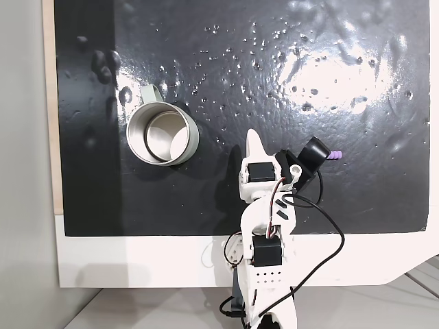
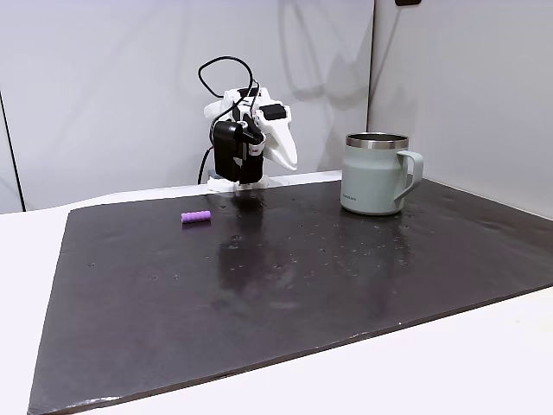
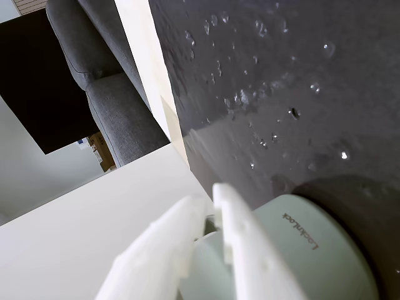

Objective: Grasp a pengrip and put it in the cup.

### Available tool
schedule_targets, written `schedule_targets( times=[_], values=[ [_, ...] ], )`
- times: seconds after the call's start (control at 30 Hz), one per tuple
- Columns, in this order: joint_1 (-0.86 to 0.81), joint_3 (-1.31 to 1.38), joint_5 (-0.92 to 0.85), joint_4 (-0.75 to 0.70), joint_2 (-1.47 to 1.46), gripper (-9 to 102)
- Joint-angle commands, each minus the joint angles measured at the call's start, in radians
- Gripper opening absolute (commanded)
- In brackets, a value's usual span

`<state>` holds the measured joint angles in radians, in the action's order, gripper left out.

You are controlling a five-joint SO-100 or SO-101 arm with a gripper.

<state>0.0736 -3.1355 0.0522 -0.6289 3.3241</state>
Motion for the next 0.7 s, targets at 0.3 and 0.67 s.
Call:
schedule_targets(
  times=[0.3,0.67],
  values=[
    [0.002,-0.054,-0.006,-0.003,0.014,0],
    [-0.006,-0.044,-0.028,-0.006,0.014,0]
  ],
)
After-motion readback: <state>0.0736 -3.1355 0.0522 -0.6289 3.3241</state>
